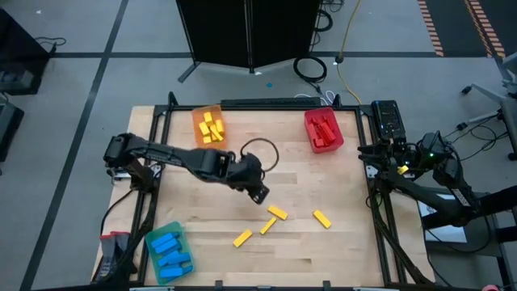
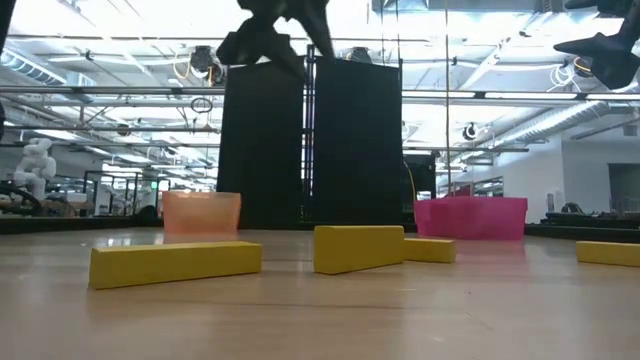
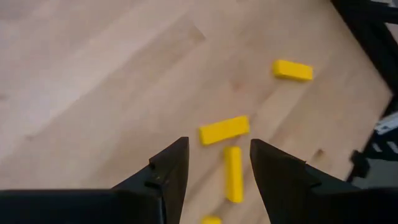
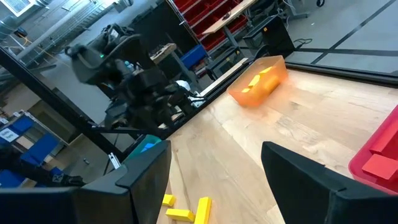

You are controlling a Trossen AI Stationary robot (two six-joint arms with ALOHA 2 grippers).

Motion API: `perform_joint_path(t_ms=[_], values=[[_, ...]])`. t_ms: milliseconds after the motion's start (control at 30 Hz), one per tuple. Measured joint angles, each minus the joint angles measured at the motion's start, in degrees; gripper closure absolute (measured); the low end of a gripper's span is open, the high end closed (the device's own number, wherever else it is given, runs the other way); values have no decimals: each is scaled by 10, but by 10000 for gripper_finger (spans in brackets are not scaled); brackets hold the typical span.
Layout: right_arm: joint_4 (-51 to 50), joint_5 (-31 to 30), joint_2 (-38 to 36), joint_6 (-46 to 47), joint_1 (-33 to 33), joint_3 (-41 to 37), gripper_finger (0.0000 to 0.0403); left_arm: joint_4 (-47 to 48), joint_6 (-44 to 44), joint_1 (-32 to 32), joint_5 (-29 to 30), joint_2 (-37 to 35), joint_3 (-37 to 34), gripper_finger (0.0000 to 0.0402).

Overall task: Sort blocks
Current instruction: Put the yellow block into the orange transparent bin

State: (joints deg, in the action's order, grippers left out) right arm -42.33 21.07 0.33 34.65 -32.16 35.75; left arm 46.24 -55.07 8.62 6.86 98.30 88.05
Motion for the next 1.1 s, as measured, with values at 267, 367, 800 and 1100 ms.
perform_joint_path(t_ms=[267, 367, 800, 1100], values=[[-21, 0, 0, -9, 0, 0, 154, -57, -31, 48, -10, 62, 2, 224], [-34, 0, 0, -9, 0, 0, 154, -51, -31, 54, -22, 94, 10, 224], [-69, 0, 0, -9, 0, 0, 154, -97, -31, 82, -58, 184, 22, 224], [-69, 0, 0, -9, 0, 0, 154, -104, -32, 93, -67, 213, 22, 224]])
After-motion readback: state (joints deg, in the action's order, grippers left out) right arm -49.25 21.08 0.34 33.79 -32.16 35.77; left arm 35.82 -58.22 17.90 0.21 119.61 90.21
